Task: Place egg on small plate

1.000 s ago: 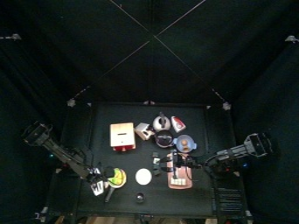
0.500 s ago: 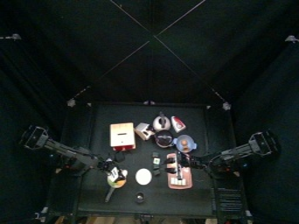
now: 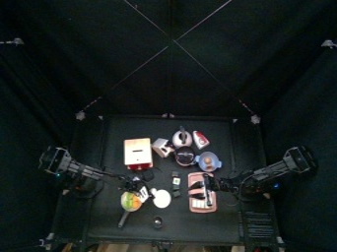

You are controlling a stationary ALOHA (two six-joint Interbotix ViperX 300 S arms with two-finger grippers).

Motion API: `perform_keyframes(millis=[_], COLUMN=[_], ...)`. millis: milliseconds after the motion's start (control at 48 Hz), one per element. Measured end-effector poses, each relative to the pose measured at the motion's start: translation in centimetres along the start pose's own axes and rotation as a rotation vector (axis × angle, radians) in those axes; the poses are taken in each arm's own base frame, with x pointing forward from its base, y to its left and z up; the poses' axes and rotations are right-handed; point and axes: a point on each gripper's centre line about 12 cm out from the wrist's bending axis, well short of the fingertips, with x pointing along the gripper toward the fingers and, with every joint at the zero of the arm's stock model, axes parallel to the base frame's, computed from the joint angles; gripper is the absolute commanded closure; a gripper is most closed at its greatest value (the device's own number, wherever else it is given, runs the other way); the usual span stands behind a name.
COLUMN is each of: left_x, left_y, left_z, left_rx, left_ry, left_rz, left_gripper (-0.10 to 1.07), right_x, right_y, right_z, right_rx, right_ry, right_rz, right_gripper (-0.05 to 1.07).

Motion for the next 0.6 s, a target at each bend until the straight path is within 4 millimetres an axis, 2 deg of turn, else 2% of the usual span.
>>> perform_keyframes(millis=[146,604], left_x=[2.3,5.5], left_y=[0.0,0.8], left_z=[-0.1,-0.6], left_rx=[0.000,0.002], left_ry=[0.024,0.058], left_rz=[0.030,0.070], left_gripper=[0.24,0.23], right_x=[-0.1,-0.1], right_y=[-0.1,-0.6], right_z=[-0.6,-1.2], right_rx=[0.006,0.038], right_ry=[0.028,0.067], right_rz=[0.002,-0.018], right_gripper=[0.31,0.30])
